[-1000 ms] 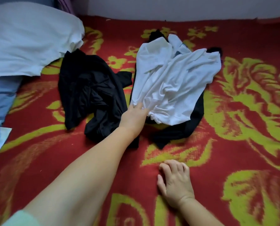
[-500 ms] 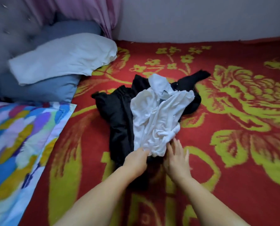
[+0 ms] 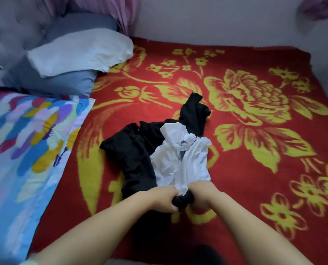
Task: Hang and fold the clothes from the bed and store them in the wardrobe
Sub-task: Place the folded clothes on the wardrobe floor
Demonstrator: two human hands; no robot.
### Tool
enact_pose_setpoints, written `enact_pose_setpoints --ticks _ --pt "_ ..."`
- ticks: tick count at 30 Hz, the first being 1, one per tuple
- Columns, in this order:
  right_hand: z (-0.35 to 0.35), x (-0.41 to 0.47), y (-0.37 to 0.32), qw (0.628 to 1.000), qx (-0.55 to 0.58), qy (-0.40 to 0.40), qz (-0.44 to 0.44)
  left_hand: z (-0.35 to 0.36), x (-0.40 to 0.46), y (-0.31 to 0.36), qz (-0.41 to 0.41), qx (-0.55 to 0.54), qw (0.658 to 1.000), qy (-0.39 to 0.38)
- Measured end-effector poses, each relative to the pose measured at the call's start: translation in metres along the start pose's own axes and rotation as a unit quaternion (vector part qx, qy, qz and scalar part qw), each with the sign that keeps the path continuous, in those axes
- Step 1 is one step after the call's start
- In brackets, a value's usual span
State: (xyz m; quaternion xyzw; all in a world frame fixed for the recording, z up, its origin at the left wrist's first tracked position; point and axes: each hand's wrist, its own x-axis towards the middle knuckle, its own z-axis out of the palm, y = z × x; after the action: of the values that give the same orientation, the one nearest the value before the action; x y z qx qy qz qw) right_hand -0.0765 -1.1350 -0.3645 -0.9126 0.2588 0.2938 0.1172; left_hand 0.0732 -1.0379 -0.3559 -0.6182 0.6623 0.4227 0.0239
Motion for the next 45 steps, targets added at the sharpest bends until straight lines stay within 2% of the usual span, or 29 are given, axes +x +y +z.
enact_pose_setpoints --ticks 3,6,11,14,16,19,20,22,24,25,27,29,32,33,35,39,41,43,45 --pt "0.028 -0.034 0.022 0.999 -0.006 -0.028 0.036 0.025 0.017 0.02 0.018 -0.084 0.996 -0.025" --pt "0.062 -0.065 0.045 0.997 -0.011 -0.032 0.063 0.051 0.037 0.033 0.003 -0.164 0.986 0.005" --pt "0.107 -0.096 0.07 0.992 0.04 -0.108 0.059 0.098 0.056 0.053 0.006 -0.145 0.989 0.017" --pt "0.115 -0.097 0.094 0.989 0.015 -0.134 0.062 0.099 0.061 0.065 -0.036 -0.185 0.982 0.021" --pt "0.118 -0.098 0.11 0.984 -0.014 -0.157 0.079 0.092 0.061 0.063 -0.097 -0.195 0.974 0.055" --pt "0.126 -0.097 0.125 0.976 0.021 -0.194 0.095 0.079 0.058 0.04 -0.182 -0.12 0.965 0.148" --pt "0.127 -0.095 0.129 0.973 0.028 -0.212 0.09 0.077 0.057 0.03 -0.199 -0.084 0.966 0.143" --pt "0.125 -0.083 0.127 0.967 0.009 -0.245 0.065 0.087 0.054 0.007 -0.22 0.024 0.975 0.018" --pt "0.12 -0.068 0.114 0.978 0.009 -0.205 0.044 0.108 0.047 -0.009 -0.225 0.146 0.959 -0.096" --pt "0.118 -0.057 0.103 0.985 0.024 -0.167 0.037 0.12 0.043 -0.019 -0.223 0.197 0.949 -0.106" --pt "0.112 -0.035 0.078 0.993 0.068 -0.095 0.028 0.134 0.037 -0.038 -0.2 0.248 0.947 -0.05" --pt "0.105 -0.017 0.056 0.991 0.124 -0.046 0.026 0.13 0.031 -0.047 -0.173 0.244 0.954 0.036" --pt "0.084 -0.001 0.02 0.972 0.234 -0.012 0.003 0.094 0.01 -0.053 -0.203 0.111 0.953 0.198" --pt "0.072 0.001 0.008 0.955 0.295 -0.008 -0.01 0.073 0.001 -0.053 -0.206 0.045 0.942 0.262" --pt "0.041 0.002 -0.014 0.908 0.418 -0.004 -0.034 0.025 -0.017 -0.05 -0.181 -0.112 0.921 0.326" --pt "-0.058 0.004 -0.054 0.817 0.572 0.049 -0.055 -0.092 -0.063 -0.033 -0.049 -0.366 0.854 0.366" --pt "-0.114 0.001 -0.059 0.776 0.622 0.08 -0.073 -0.143 -0.085 -0.024 0.02 -0.475 0.813 0.337" --pt "-0.168 -0.01 -0.056 0.747 0.651 0.083 -0.104 -0.186 -0.103 -0.015 0.082 -0.544 0.781 0.295" --pt "-0.216 -0.03 -0.049 0.74 0.655 0.112 -0.107 -0.222 -0.12 -0.002 0.123 -0.561 0.767 0.286"
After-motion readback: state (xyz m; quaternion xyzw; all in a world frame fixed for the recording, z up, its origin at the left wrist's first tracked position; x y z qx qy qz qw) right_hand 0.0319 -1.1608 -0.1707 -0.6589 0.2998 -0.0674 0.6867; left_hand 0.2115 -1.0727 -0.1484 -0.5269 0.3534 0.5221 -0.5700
